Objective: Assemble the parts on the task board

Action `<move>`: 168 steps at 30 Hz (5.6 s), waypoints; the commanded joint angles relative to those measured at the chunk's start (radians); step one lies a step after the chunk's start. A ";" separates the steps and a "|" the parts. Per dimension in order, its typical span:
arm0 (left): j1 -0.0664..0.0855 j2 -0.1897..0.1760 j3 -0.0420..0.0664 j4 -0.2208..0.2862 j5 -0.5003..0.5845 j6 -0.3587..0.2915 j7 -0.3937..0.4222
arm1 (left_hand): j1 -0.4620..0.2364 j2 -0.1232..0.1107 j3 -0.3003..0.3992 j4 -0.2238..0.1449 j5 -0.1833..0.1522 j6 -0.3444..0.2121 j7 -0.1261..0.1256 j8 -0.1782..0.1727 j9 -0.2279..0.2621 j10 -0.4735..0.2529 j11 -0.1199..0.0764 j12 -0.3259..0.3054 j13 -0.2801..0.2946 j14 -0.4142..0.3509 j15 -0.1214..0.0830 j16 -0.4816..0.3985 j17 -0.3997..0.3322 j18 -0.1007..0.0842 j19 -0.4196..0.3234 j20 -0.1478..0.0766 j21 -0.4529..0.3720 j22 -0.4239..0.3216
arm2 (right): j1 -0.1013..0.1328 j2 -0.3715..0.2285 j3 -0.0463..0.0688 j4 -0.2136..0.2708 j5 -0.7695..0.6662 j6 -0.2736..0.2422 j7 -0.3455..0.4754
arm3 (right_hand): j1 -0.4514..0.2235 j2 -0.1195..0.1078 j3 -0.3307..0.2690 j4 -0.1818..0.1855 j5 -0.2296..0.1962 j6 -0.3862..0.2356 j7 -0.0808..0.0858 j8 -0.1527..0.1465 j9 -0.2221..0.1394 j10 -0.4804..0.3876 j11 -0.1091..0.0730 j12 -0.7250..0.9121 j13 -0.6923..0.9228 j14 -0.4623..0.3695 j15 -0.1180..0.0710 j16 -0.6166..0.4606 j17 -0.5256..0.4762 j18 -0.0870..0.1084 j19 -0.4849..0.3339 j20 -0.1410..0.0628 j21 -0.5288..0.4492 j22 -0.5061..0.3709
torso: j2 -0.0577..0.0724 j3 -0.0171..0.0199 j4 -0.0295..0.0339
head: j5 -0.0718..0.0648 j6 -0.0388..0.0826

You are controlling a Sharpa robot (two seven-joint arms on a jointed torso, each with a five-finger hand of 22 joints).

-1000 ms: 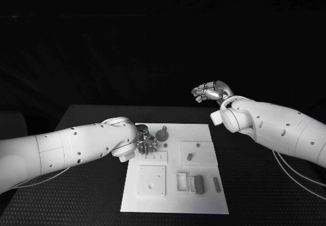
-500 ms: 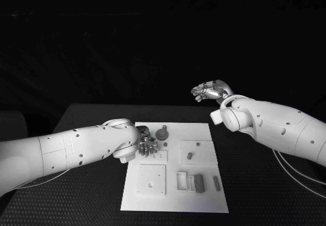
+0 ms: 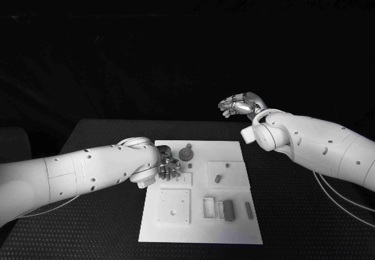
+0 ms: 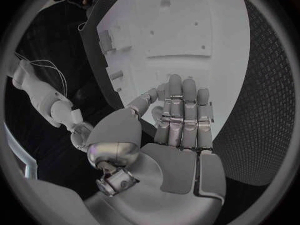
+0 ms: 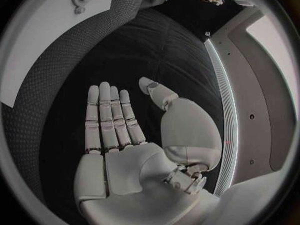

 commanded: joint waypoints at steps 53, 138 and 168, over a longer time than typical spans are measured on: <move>-0.015 -0.004 0.001 -0.001 -0.013 0.047 -0.007 | 0.023 0.013 0.015 0.003 -0.013 -0.002 -0.028 -0.057 0.027 0.096 -0.082 0.280 0.303 0.220 -0.141 0.379 0.269 0.106 0.260 -0.186 0.491 0.022 | 0.000 0.007 0.001 -0.009 -0.010 0.037 -0.003 | 0.002 0.011 -0.011 0.000 0.013 -0.005 0.005 -0.002 -0.003 0.003 0.007 -0.010 -0.006 -0.006 0.008 -0.016 -0.001 -0.002 -0.013 0.007 -0.013 0.000 | 0.000 0.0003 0.0000 | -0.006 -0.006; -0.032 0.031 0.001 -0.034 -0.088 0.115 -0.015 | -0.047 -0.059 -0.016 0.086 -0.135 -0.034 -0.021 -0.082 0.020 0.090 -0.076 0.285 0.318 0.218 -0.136 0.376 0.282 0.118 0.251 -0.186 0.503 0.016 | 0.000 0.006 0.001 0.001 -0.009 0.054 -0.003 | 0.003 0.017 -0.015 0.001 0.016 -0.005 0.008 -0.003 -0.007 0.006 0.007 -0.015 -0.012 -0.021 0.016 -0.032 -0.001 -0.004 -0.029 0.012 -0.029 0.002 | 0.000 0.0004 0.0003 | -0.007 -0.019; -0.032 0.006 0.002 -0.045 -0.087 0.119 -0.015 | -0.142 -0.193 -0.029 0.201 -0.238 -0.057 -0.018 -0.093 0.023 0.087 -0.074 0.285 0.331 0.219 -0.133 0.370 0.296 0.148 0.241 -0.184 0.507 0.015 | 0.000 0.004 0.001 -0.001 -0.008 0.057 -0.001 | 0.000 0.017 -0.021 0.003 0.029 -0.007 0.011 -0.005 -0.009 0.005 0.009 -0.019 -0.014 -0.034 0.022 -0.041 0.000 -0.005 -0.040 0.016 -0.040 0.003 | -0.001 0.0000 0.0001 | -0.014 -0.020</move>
